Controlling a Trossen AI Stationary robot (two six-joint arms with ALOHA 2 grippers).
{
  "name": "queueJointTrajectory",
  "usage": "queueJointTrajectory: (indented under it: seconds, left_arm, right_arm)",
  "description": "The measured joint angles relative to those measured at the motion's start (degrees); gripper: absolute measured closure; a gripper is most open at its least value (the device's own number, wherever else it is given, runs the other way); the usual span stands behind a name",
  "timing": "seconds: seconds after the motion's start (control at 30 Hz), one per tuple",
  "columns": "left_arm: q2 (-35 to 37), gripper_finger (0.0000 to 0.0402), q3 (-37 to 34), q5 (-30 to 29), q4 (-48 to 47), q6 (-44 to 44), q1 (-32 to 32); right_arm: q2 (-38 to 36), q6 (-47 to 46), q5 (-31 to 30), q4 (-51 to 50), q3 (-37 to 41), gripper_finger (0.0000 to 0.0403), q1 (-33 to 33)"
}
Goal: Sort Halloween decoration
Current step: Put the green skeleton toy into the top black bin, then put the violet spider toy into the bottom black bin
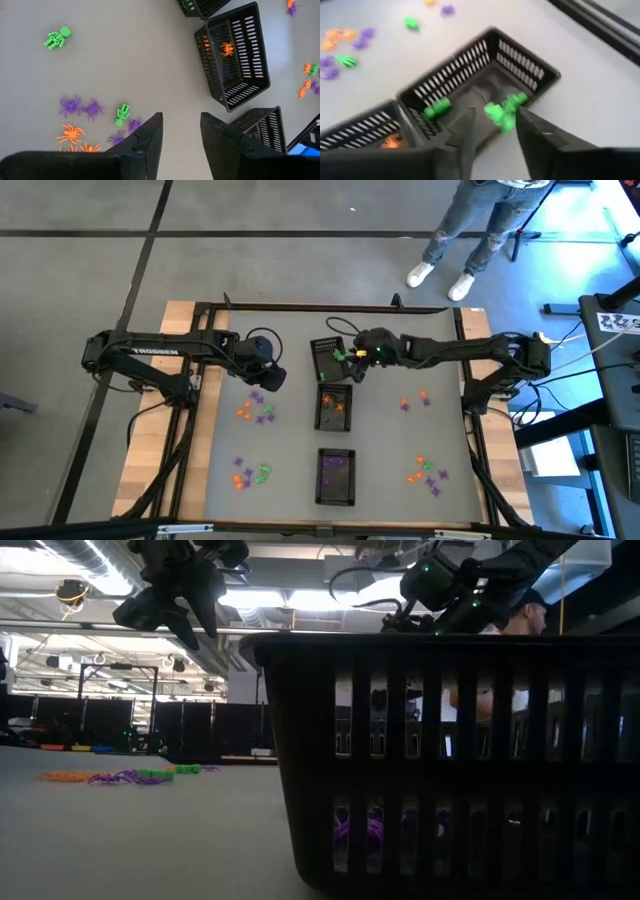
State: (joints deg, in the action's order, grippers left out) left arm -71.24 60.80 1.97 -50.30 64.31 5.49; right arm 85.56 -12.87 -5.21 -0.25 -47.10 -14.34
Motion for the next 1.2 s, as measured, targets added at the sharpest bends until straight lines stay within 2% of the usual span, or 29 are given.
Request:
queueJointTrajectory:
  seconds: [0.17, 0.27, 0.4, 0.5, 0.7, 0.8, 0.9, 1.2]
  left_arm:
    - [0.0, 0.0278, 0.0, 0.0, 0.0, 0.0, 0.0]
    - [0.0, 0.0278, 0.0, 0.0, 0.0, 0.0, 0.0]
    - [0.0, 0.0278, 0.0, 0.0, 0.0, 0.0, 0.0]
    - [0.0, 0.0278, 0.0, 0.0, 0.0, 0.0, 0.0]
    - [0.0, 0.0278, 0.0, 0.0, 0.0, 0.0, 0.0]
    - [0.0, 0.0278, 0.0, 0.0, 0.0, 0.0, 0.0]
    - [0.0, 0.0278, 0.0, 0.0, 0.0, 0.0, 0.0]
    - [0.0, 0.0278, 0.0, 0.0, 0.0, 0.0, 0.0]
  right_arm:
    - [-0.1, 1.8, 5.3, 4.1, 0.0, 0.0203, 0.1]
    - [-2.1, 2.9, 4.5, -0.9, 0.0, 0.0188, 0.1]
    - [-6.0, 2.4, 2.8, -16.6, 0.0, 0.0186, 0.1]
    - [-8.6, -2.1, 2.1, -29.0, 0.0, 0.0194, 1.9]
    - [-9.2, -14.1, -3.7, -45.7, 0.1, 0.0218, 13.4]
    - [-9.1, -19.8, -6.7, -47.2, 1.6, 0.0225, 19.2]
    - [-9.1, -25.6, -7.3, -47.4, 3.8, 0.0226, 23.1]
    - [-9.1, -36.7, -7.2, -46.1, 12.3, 0.0227, 25.6]
